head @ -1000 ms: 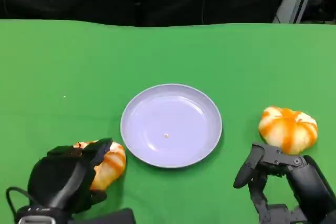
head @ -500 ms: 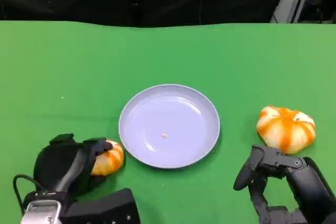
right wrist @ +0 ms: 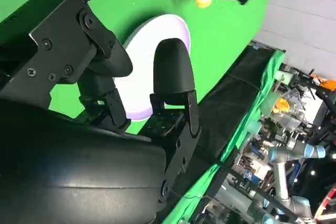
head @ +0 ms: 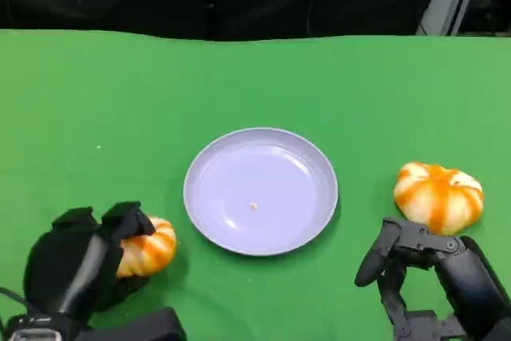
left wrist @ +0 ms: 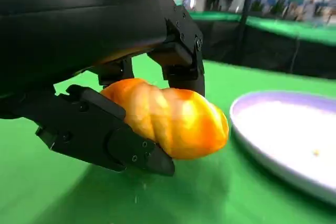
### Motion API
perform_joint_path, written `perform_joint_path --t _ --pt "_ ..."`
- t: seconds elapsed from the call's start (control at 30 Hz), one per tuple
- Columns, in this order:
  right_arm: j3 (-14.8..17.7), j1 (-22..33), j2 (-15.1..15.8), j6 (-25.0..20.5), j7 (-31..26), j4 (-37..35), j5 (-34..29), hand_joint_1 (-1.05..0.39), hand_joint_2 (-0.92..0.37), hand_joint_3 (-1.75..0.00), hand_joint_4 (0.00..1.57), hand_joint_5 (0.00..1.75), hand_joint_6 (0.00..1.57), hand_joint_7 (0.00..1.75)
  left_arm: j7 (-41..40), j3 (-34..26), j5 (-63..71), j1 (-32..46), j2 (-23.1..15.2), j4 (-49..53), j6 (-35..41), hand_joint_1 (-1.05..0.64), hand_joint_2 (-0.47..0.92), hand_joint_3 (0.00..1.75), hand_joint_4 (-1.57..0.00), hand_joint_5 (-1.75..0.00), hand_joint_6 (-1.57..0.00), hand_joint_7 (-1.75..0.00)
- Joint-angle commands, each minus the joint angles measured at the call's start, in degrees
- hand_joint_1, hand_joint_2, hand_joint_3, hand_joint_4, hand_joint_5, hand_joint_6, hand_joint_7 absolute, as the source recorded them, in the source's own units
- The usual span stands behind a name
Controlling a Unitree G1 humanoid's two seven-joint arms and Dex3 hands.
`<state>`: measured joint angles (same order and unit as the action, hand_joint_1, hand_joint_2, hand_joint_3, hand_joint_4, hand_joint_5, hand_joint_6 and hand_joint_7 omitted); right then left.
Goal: Grasp the bread from the table and place it into the plate.
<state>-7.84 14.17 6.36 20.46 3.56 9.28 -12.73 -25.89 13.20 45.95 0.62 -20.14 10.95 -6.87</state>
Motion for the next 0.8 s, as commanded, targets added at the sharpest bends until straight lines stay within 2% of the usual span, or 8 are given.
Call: perform_joint_path --t 0.03,0.07,0.13,0.27,0.53,0.8 --pt "0.39 -0.19 0.46 0.57 -0.06 -0.29 0.77 0.12 -0.32 -1.44 0.83 1.63 0.79 1.32 -1.71 -1.08 -1.87 0.29 -0.15 -3.79 -3.01 -0.16 0.73 0.53 -0.8 -1.75 -0.72 -1.53" --pt "0.41 -0.18 0.5 0.63 -0.05 -0.33 0.74 0.12 -0.32 -1.43 0.83 1.64 0.79 1.32 -1.24 -1.09 -2.38 0.22 0.15 -4.5 -3.17 -0.14 0.6 0.77 -0.81 -1.75 -0.77 -1.43" --pt "0.41 -0.15 0.52 0.69 -0.08 -0.33 0.66 0.12 -0.33 -1.42 0.83 1.65 0.79 1.32 -0.45 -0.84 -3.06 -0.6 1.07 -5.49 -3.06 -0.11 0.46 1.03 -0.81 -1.75 -0.81 -1.38" --pt "0.37 -0.02 0.6 0.52 -0.24 -0.07 0.04 0.12 -0.31 -1.44 0.84 1.63 0.8 1.32 1.49 -0.86 -5.43 -3.71 3.24 -5.2 -2.99 -0.09 0.35 1.25 -0.82 -1.75 -0.81 -1.43" --pt "0.37 0.15 0.59 0.19 -0.17 0.38 -0.03 0.12 -0.33 -1.43 0.83 1.65 0.79 1.32 4.96 0.58 -7.3 -10.84 5.79 -2.86 -3.63 -0.12 0.34 1.34 -0.84 -1.75 -0.78 -1.44" --pt "0.66 0.41 0.72 1.12 -0.27 -0.09 0.16 0.12 -0.31 -1.46 0.84 1.62 0.8 1.32 5.76 4.56 -6.22 -19.58 8.93 7.14 -3.36 -0.15 0.36 1.28 -0.83 -1.75 -0.77 -1.44"
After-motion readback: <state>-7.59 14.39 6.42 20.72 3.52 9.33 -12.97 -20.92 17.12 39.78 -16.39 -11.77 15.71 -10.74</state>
